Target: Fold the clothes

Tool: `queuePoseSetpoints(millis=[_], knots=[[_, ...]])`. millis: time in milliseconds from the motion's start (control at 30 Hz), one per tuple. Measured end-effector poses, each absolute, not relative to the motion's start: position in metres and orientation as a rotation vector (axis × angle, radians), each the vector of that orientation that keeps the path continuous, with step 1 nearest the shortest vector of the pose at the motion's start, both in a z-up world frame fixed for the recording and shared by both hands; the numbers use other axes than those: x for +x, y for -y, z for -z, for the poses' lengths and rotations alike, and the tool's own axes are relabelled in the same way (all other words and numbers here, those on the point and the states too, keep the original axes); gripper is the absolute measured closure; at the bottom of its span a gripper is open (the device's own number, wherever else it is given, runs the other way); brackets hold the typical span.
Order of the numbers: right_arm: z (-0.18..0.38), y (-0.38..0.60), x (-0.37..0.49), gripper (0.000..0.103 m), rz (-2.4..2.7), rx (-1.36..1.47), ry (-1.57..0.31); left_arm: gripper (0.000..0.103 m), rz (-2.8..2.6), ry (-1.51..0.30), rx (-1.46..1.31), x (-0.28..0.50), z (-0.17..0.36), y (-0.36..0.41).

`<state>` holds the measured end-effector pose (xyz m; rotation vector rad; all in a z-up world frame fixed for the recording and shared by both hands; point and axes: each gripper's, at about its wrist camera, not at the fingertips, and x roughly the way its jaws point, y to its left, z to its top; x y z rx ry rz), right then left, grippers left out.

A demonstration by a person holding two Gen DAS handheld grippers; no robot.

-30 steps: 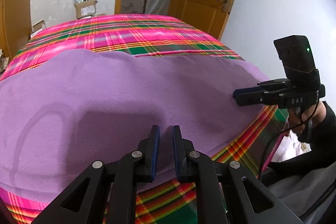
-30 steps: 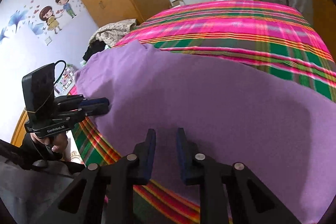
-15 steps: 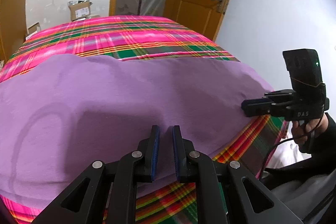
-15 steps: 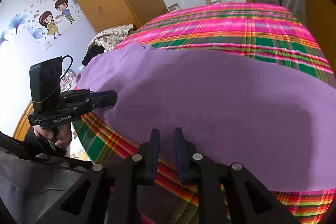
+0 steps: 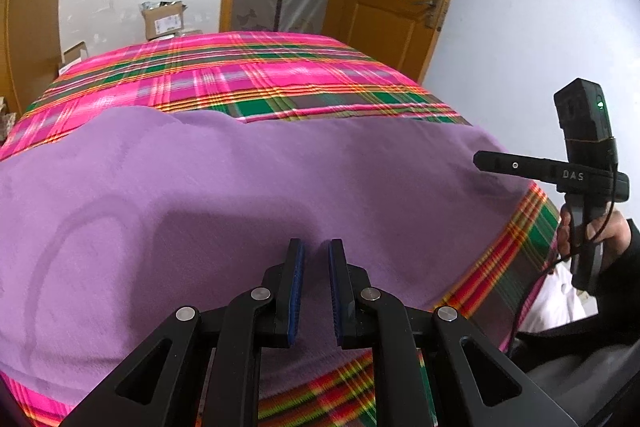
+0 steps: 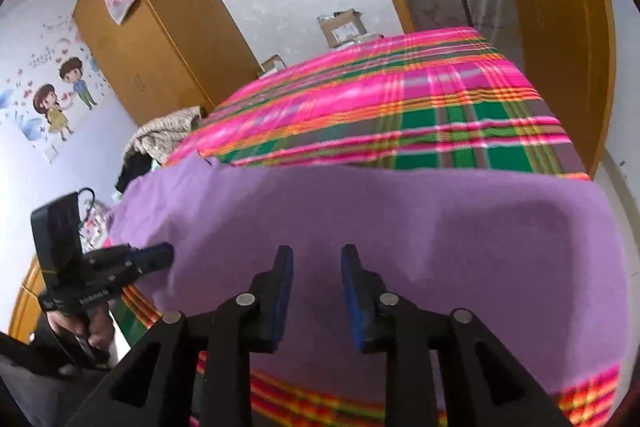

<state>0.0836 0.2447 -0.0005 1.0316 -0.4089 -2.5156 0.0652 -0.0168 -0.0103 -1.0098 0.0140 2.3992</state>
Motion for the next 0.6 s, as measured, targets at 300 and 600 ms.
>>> queuePoseSetpoints(millis=[300, 600], knots=[[0.001, -0.238, 0.039, 0.082, 2.515, 1.075, 0.497, 0.09, -2.419, 0.03, -1.024, 0.057, 0.014, 0.024], [0.011, -0.231, 0.006, 0.087, 2.543, 1.18, 0.441, 0.09, -2.413, 0.077, -1.025, 0.053, 0.017, 0.029]])
